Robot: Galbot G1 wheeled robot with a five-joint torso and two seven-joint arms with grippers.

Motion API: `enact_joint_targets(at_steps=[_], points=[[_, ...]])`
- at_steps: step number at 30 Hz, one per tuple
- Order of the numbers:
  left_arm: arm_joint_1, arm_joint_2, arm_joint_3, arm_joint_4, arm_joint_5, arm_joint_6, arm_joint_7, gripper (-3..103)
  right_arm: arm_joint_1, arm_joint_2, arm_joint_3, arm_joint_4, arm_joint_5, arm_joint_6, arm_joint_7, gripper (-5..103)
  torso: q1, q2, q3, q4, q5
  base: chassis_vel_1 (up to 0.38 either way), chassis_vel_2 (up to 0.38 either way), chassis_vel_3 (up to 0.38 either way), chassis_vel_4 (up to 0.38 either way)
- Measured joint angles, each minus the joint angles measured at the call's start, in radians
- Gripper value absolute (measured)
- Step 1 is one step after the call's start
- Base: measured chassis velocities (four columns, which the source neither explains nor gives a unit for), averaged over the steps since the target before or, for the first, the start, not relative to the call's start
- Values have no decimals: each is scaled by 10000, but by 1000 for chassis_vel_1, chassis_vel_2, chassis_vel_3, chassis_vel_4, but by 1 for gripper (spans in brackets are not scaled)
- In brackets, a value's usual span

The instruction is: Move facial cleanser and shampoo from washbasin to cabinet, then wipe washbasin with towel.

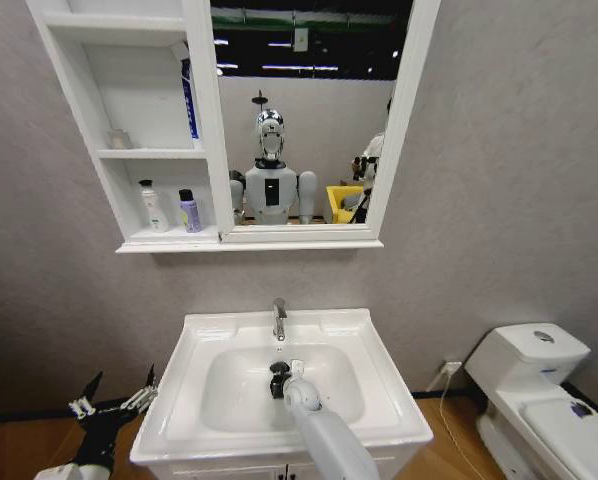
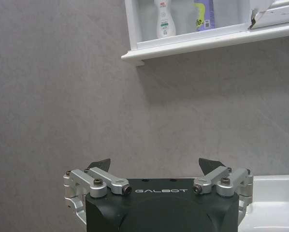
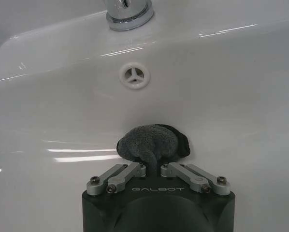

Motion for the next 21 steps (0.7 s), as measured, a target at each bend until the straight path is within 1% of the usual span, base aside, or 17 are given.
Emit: enact_joint_targets(at_steps=[1,2,3,4,6,10,12,13,14,15,16,17,20,21], points=[[0,0,0,0,0,0,0,100,-61,-128,31,103,32,-15,6,8,0,1,-1,1,-1,0,0,0,0],[0,0,0,0,0,0,0,100,-159,-310,70,257,93,-36,28,8,-1,2,-2,-7,-4,0,0,0,0],[0,0,0,0,0,0,0,100,-159,-310,70,257,93,-36,28,8,-1,2,-2,-7,-4,0,0,0,0],[0,0,0,0,0,0,0,100,-305,-597,126,520,235,-92,57,8,-1,2,-2,-15,-5,0,0,0,0],[0,0,0,0,0,0,0,100,-469,-941,218,833,376,-154,70,8,-1,2,-2,-19,-7,0,0,0,0],[0,0,0,0,-1,-1,0,100,-546,-1184,260,1041,470,-186,73,8,-1,2,-2,-17,-7,0,0,0,0],[0,0,0,0,0,-1,0,100,-526,-1183,244,1046,479,-191,92,8,-2,2,-1,-18,-9,0,0,0,0],[0,0,-1,0,0,0,0,100,-477,-1125,216,1003,469,-194,123,8,-1,2,-1,-24,-17,0,0,0,0],[0,0,-1,0,0,0,0,100,-477,-1125,216,1003,469,-194,123,8,-1,2,-1,-24,-17,0,0,0,0],[0,0,0,0,0,-1,0,100,-391,-970,178,847,405,-192,146,8,-2,3,-2,-32,-20,0,0,0,0],[0,0,1,0,-1,0,0,100,-298,-773,120,650,317,-144,157,8,-2,3,-2,-32,-19,0,0,0,0],[0,0,1,0,-1,0,0,100,-298,-773,120,650,317,-144,157,8,-2,3,-2,-32,-19,0,0,0,0],[0,0,1,0,0,-1,0,100,-123,-219,-51,190,29,20,152,8,-2,2,-1,-23,-12,0,0,0,0],[0,0,1,0,0,-1,0,100,-123,-219,-51,190,29,20,152,8,-2,2,-1,-23,-12,0,0,0,0]])
